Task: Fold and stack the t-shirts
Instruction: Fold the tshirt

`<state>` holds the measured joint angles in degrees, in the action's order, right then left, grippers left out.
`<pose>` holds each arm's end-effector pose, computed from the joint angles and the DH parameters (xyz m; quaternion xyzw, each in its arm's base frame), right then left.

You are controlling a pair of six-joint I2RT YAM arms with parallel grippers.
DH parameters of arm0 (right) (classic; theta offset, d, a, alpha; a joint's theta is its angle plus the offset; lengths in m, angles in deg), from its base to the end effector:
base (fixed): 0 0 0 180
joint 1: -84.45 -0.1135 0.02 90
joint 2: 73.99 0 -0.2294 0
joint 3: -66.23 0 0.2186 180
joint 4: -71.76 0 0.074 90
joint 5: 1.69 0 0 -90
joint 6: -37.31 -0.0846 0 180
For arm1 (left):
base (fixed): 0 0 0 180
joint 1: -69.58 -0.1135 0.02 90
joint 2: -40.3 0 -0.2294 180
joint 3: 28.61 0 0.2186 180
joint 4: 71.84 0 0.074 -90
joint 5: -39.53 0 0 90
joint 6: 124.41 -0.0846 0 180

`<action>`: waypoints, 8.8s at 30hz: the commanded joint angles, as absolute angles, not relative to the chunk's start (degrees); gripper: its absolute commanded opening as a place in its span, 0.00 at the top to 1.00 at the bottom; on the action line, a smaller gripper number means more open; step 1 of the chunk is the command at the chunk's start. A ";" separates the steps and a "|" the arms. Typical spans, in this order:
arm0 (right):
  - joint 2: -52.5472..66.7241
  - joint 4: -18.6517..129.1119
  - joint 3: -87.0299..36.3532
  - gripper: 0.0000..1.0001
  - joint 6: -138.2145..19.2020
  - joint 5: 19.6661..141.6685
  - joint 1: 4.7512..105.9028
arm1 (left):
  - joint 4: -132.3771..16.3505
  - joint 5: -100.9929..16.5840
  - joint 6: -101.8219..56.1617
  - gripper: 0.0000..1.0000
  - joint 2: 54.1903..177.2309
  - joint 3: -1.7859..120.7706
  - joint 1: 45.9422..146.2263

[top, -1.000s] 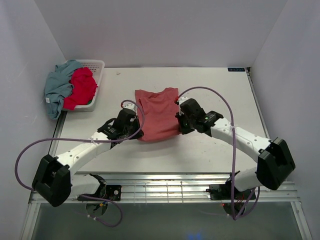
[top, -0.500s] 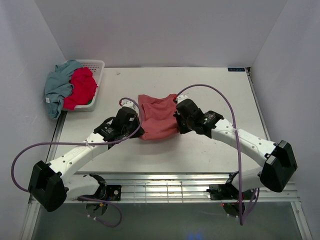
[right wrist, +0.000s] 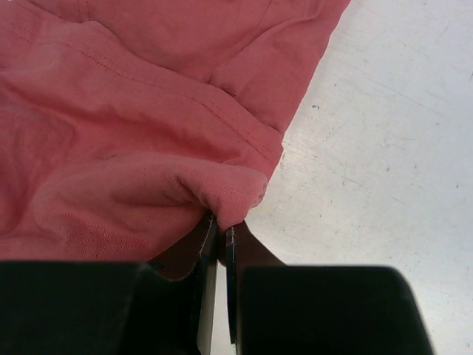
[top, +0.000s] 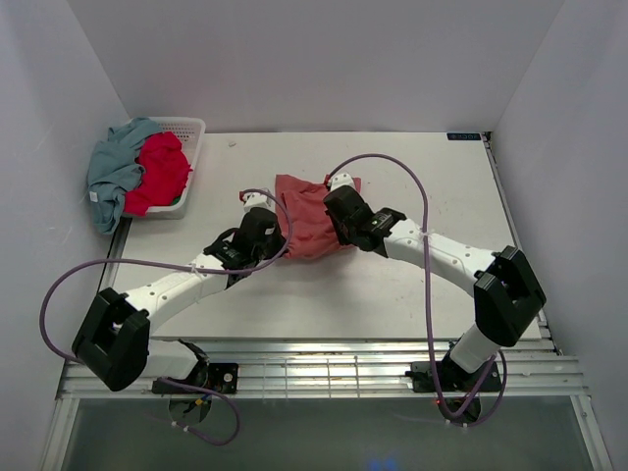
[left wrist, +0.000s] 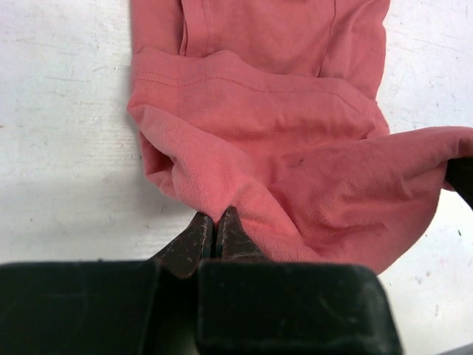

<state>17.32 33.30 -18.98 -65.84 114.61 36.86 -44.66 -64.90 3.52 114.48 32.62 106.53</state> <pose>0.2633 0.2327 0.2145 -0.1820 0.8840 0.0091 0.4306 0.2442 -0.1573 0.1847 -0.0606 0.8991 -0.1638 0.4013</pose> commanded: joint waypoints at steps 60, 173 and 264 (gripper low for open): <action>56.96 60.63 -59.30 0.92 -53.92 127.83 55.45 | -78.50 -61.46 -5.05 0.81 176.76 91.96 90.95; 25.67 79.02 5.03 0.10 -82.31 73.81 64.86 | -49.67 -51.61 4.44 0.67 157.81 47.62 102.19; 44.39 38.34 -46.20 0.92 -44.97 101.23 80.93 | -43.96 -57.67 -4.00 0.40 131.89 50.87 97.89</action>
<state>43.46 39.57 -41.95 -50.17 99.99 78.43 -44.47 -57.54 -3.56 135.94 51.42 98.08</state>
